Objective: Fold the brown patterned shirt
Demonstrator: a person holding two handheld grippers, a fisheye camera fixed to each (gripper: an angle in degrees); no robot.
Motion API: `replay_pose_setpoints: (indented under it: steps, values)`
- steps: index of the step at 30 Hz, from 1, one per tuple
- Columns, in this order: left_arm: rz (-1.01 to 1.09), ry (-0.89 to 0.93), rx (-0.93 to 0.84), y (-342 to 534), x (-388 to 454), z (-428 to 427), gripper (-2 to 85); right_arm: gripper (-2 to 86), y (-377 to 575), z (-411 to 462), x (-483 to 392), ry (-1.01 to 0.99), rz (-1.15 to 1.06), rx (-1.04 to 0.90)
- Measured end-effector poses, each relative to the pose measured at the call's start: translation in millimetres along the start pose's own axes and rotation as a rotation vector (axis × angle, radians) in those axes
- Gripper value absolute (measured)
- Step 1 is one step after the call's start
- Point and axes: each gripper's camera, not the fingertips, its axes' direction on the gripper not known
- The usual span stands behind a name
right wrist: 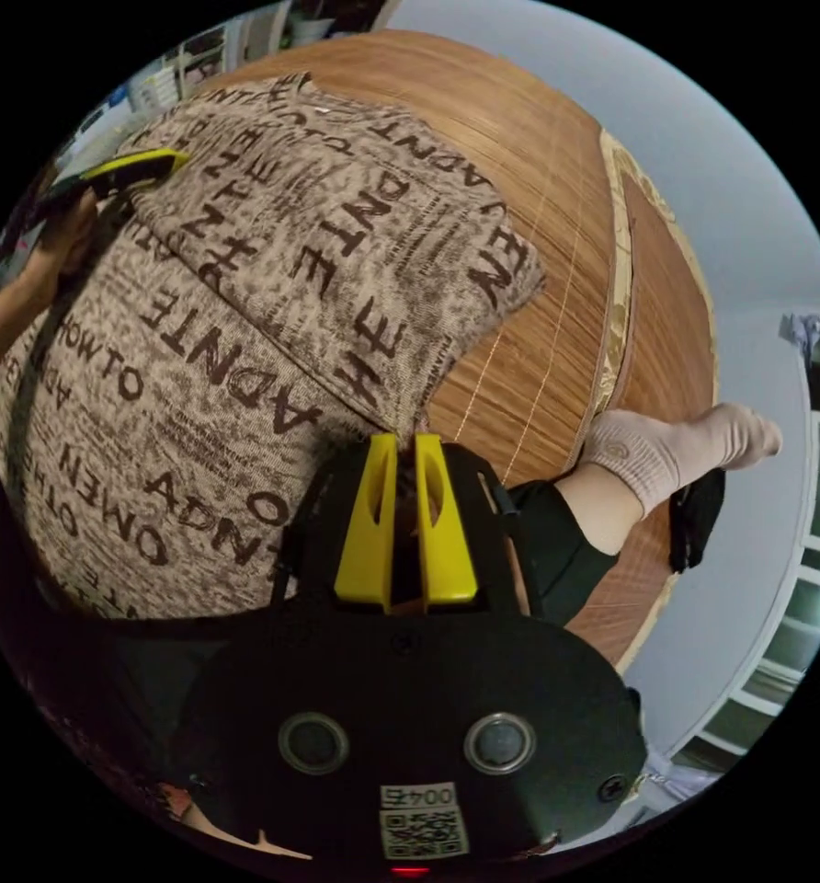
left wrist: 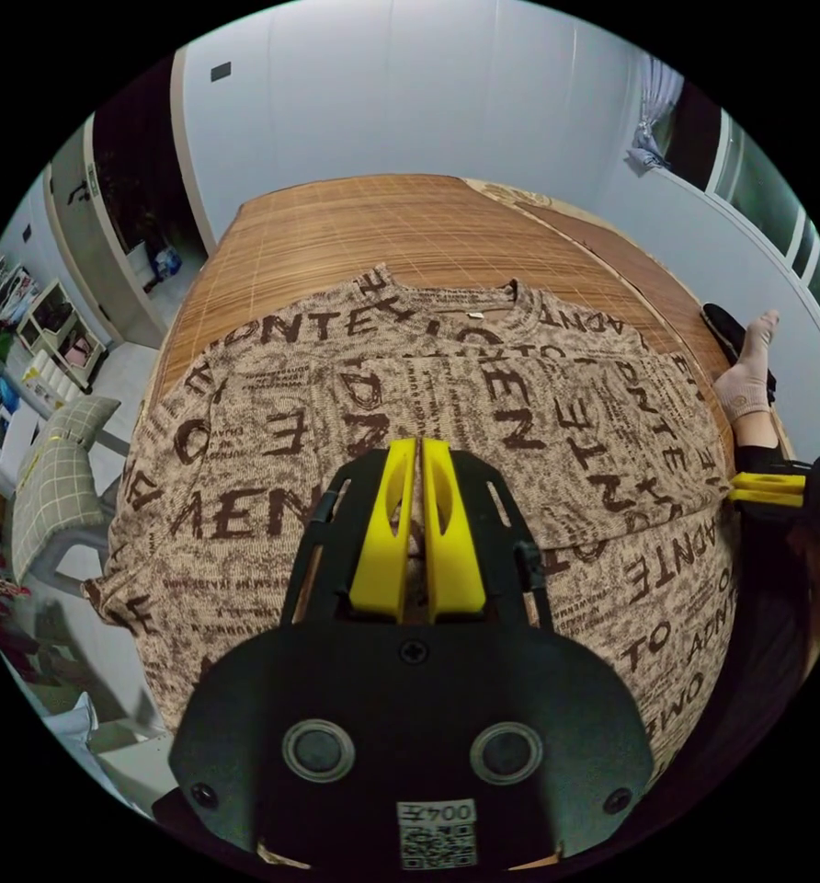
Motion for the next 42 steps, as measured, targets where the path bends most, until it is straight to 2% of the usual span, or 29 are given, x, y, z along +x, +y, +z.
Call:
replay_pose_setpoints:
  steps: [6, 9, 11, 13, 18, 20, 27, 30, 33, 35, 40, 42]
  values:
    - [0.001, -0.002, 0.004, 7, 5, 0, 1.1, 7.8, 21, -19, 25, -0.035, 0.135, -0.02]
    - [0.006, -0.012, 0.005, 10, 9, 0, 1.2, 8.3, 24, -46, 51, -0.094, 0.251, 0.187]
    - [0.007, -0.015, 0.005, 12, 11, -1, 1.3, 11.7, 22, -58, 61, -0.181, 0.338, 0.503]
    - [0.005, -0.011, 0.006, 14, 11, -1, 1.3, 14.7, 14, -47, 57, -0.246, 0.351, 0.663]
    - [0.006, -0.013, 0.009, 19, 12, -4, 1.4, 16.4, -17, 5, 39, -0.346, 0.389, 0.564]
    - [0.007, -0.016, 0.008, 21, 12, -6, 1.4, 15.2, -23, 34, 37, -0.31, 0.378, 0.481]
    - [0.001, -0.004, 0.007, 26, 6, -12, 1.3, 15.7, -6, 37, 55, -0.332, 0.412, 0.524]
    - [0.002, -0.006, 0.008, 29, 4, -15, 1.3, 13.1, 13, 22, 63, -0.22, 0.449, 0.573]
    - [0.001, -0.004, 0.008, 31, -1, -19, 1.3, 9.9, 20, 37, 80, -0.209, 0.476, 0.479]
    - [0.001, -0.003, 0.007, 33, -5, -23, 1.3, 8.5, 20, 49, 92, -0.289, 0.463, 0.359]
    - [-0.001, 0.0, 0.007, 36, -16, -31, 1.3, 6.4, 50, 12, 80, -0.244, 0.346, 0.486]
    - [0.002, -0.008, 0.007, 37, -19, -35, 1.2, 6.5, 44, 32, 70, -0.307, 0.276, 0.411]
